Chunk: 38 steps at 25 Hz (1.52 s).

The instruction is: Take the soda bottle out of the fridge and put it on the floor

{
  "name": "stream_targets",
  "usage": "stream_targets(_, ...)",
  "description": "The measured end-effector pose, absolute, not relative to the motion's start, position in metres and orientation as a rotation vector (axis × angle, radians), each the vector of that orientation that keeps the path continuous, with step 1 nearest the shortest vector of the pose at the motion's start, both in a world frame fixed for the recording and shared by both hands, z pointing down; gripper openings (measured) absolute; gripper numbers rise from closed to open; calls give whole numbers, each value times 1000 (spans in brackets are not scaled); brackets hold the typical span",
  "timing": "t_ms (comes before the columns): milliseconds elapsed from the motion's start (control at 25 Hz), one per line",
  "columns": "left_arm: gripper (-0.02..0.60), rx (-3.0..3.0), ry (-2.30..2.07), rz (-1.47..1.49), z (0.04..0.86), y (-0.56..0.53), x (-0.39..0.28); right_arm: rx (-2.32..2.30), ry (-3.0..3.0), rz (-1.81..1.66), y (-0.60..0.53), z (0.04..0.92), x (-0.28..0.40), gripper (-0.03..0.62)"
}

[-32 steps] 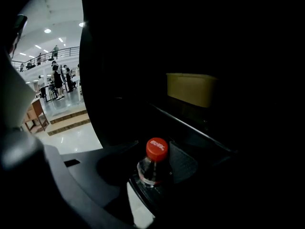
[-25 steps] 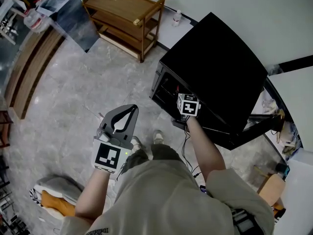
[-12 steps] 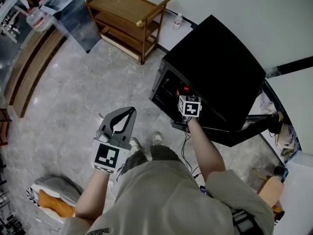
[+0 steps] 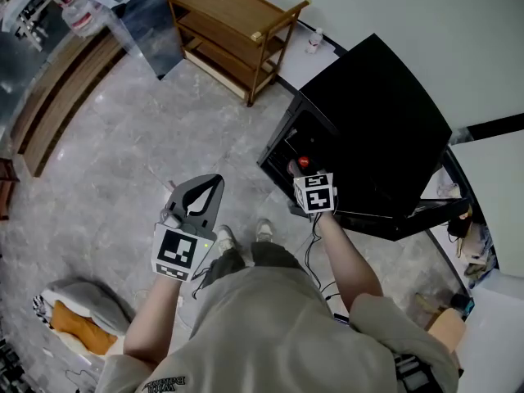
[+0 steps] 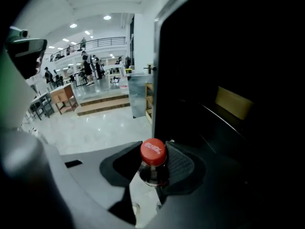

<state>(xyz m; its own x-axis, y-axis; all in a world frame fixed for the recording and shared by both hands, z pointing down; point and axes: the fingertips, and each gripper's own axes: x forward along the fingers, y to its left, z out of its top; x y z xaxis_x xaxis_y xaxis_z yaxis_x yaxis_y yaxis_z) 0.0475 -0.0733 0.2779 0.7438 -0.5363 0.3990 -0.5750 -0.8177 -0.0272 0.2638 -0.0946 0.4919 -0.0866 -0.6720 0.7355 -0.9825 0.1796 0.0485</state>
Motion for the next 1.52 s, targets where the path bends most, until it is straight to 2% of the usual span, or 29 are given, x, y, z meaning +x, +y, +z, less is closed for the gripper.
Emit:
stream_targets(840,6,2556,-1192,735,338,-46,-89,979,-2122,426,-100,488,30,130)
stream_targets(1080,6,2463,-1183,784,385,-48,-107,829,-2097,442,-92,518,-6,130)
stream_targets(1520,6,2340,-1072,881,506,-63,-111,738,-2013,511,-85,620,-25,130)
